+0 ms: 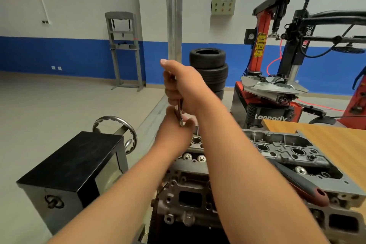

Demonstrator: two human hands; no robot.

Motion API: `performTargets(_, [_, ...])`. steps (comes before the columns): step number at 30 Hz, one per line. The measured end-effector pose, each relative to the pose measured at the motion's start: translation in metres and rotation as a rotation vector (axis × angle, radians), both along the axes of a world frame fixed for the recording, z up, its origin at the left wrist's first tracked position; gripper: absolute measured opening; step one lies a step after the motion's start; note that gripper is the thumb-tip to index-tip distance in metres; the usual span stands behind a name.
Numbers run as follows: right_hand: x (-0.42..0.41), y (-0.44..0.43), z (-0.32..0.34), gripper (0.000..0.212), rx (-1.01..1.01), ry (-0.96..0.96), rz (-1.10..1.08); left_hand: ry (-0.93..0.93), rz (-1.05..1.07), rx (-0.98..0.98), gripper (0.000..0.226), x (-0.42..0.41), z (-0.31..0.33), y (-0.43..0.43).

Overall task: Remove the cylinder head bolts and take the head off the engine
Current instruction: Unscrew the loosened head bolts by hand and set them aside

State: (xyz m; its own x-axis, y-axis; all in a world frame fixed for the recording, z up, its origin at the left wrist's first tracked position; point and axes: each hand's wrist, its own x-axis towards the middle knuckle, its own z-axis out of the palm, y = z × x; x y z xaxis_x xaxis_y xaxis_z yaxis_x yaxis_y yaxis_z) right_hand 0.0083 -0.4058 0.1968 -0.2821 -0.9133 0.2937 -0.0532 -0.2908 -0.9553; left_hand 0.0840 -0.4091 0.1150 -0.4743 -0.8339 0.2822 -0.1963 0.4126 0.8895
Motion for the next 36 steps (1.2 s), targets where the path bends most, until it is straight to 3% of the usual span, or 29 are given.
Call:
performTargets(1, [-0.003, 0.004, 0.000, 0.035, 0.055, -0.067, 0.244, -0.074, -0.076, 0.006, 0.008, 0.008, 0.003, -0.004])
performTargets(2, [-0.012, 0.005, 0.003, 0.033, 0.082, -0.125, 0.342, -0.150, -0.179, 0.005, 0.011, 0.016, 0.004, -0.010])
performTargets(4, [-0.018, 0.008, 0.007, 0.027, 0.107, -0.112, 0.303, -0.250, -0.290, -0.039, 0.017, 0.031, 0.007, -0.022])
performTargets(6, [-0.007, 0.011, 0.003, 0.025, 0.131, 0.087, 0.019, -0.279, -0.263, -0.126, 0.012, 0.034, 0.006, -0.028])
performTargets(9, [0.000, 0.018, -0.009, 0.027, 0.069, 0.535, -0.502, -0.240, -0.141, -0.227, 0.002, 0.028, -0.002, -0.028])
performTargets(13, [0.001, 0.028, -0.023, 0.037, 0.126, 0.806, -0.561, -0.169, -0.032, -0.232, 0.013, 0.026, -0.005, -0.027])
performTargets(15, [0.001, 0.026, -0.026, 0.039, 0.082, 0.845, -0.586, -0.152, 0.008, -0.242, 0.019, 0.024, -0.004, -0.026])
performTargets(19, [-0.006, 0.025, -0.033, 0.036, -0.081, 0.702, -0.496, -0.150, 0.041, -0.249, 0.017, 0.017, -0.002, -0.026])
performTargets(23, [-0.014, 0.030, -0.032, 0.020, -0.077, 0.604, -0.304, -0.119, -0.200, -0.064, 0.013, 0.020, 0.002, -0.026])
performTargets(26, [-0.007, 0.029, -0.028, 0.017, -0.085, 0.601, -0.343, -0.164, -0.236, -0.154, 0.010, 0.027, 0.003, -0.030])
performTargets(30, [0.024, 0.011, -0.017, 0.024, -0.168, 0.205, -0.462, -0.178, -0.121, -0.321, 0.035, 0.025, -0.001, -0.028])
performTargets(32, [0.027, 0.003, -0.009, 0.027, -0.179, 0.143, -0.495, -0.181, -0.082, -0.334, 0.034, 0.025, -0.004, -0.029])
performTargets(34, [0.012, -0.003, -0.004, 0.037, -0.083, 0.063, -0.173, -0.148, -0.076, -0.271, 0.026, 0.022, -0.005, -0.033])
performTargets(36, [-0.007, -0.001, 0.002, 0.032, 0.012, -0.107, 0.349, -0.041, -0.200, 0.008, 0.019, 0.016, -0.004, -0.032])
